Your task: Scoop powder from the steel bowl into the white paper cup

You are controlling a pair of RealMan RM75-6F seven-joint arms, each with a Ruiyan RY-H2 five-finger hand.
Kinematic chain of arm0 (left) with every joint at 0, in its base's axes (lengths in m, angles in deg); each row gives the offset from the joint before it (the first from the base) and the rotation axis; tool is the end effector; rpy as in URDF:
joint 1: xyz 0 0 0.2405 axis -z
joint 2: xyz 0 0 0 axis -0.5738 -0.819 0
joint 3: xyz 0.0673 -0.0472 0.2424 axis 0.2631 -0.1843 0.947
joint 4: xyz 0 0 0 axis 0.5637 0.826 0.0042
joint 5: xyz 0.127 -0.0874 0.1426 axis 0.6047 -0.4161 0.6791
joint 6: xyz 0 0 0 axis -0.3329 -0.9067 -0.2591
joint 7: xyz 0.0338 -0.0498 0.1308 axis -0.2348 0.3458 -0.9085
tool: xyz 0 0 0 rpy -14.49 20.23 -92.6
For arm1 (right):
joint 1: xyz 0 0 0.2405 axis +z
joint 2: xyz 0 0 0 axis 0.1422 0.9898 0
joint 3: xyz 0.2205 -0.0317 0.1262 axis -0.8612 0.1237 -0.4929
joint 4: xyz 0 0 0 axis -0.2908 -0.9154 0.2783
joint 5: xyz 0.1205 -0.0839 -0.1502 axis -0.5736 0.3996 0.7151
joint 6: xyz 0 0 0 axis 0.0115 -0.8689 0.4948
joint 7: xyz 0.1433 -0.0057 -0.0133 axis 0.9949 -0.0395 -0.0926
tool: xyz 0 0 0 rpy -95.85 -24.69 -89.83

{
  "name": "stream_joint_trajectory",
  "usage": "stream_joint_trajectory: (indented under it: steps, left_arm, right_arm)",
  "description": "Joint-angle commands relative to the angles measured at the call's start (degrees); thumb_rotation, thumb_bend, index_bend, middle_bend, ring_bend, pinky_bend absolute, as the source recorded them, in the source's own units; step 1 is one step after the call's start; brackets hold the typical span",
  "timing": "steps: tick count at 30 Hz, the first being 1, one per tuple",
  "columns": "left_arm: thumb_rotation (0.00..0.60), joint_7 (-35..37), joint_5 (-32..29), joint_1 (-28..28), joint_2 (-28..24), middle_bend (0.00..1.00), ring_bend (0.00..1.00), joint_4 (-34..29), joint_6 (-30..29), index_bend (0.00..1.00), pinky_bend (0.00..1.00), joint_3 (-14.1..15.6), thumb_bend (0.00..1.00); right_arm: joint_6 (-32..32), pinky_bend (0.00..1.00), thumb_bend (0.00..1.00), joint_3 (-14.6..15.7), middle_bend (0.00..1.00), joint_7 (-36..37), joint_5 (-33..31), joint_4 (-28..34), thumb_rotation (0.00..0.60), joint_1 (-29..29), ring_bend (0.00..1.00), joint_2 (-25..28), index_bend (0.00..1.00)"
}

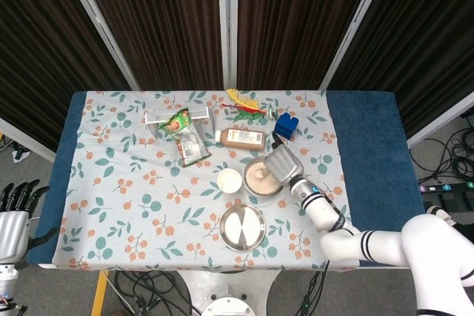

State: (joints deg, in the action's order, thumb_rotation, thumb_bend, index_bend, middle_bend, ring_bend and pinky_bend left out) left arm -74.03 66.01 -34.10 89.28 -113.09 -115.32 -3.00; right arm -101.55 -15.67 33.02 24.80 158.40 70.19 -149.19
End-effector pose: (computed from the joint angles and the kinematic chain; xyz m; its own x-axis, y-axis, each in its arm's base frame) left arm -0.3337 0.1571 0.1442 0.4437 -0.0419 0.8952 0.8957 0.0539 -0.4414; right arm -0.1251 -0.3800 -0.0333 0.9284 -0.0365 0.3699 -0.3293 -0.5422 0.7730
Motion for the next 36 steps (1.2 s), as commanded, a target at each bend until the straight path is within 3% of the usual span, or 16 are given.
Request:
stream_joint_trajectory:
  steps: [1, 10, 18, 27, 36]
  left_arm:
    - [0.6, -0.3, 0.2, 0.0, -0.1, 0.22, 0.13, -0.3, -0.1, 0.27, 0.06, 0.1, 0.02]
    - [0.6, -1.3, 0.7, 0.4, -0.7, 0.22, 0.13, -1.3, -0.1, 0.27, 0.06, -0.1, 0.02]
    - [0.6, -1.5, 0.7, 0.4, -0.9, 0.22, 0.13, -1.6, -0.1, 0.27, 0.06, -0.1, 0.02]
    - [0.6, -0.6, 0.6, 0.2, -0.7, 0.22, 0.13, -0.8, -0.5, 0.27, 0.06, -0.1, 0.02]
    - [0.6, 0.4, 0.5, 0.0, -0.1, 0.22, 0.13, 0.3, -0.6, 0.27, 0.06, 0.0, 0.02]
  right_arm:
    - [-0.6, 0.0, 0.33, -1.0, 0.58, 4.3, 3.0, 0.9, 0.6, -2.3, 0.25, 2.6, 0.58]
    - [-1.2, 0.0, 0.33, -2.7, 0.58, 10.7, 7.0, 3.3, 0.6, -5.2, 0.25, 5.9, 0.58]
    - [-1.1, 0.0, 0.33, -4.5, 0.58, 10.1, 9.5, 7.4, 0.6, -4.7, 0.25, 7.4, 0.58]
    - [2.1, 0.0, 0.33, -7.6, 0.58, 3.9, 6.6, 8.3, 0.6, 0.4, 0.26, 4.1, 0.58]
    - [1.3, 0.0, 0.33, -5.7, 0.58, -11.1, 1.5, 6.1, 0.6, 6.4, 0.26, -0.6, 0.58]
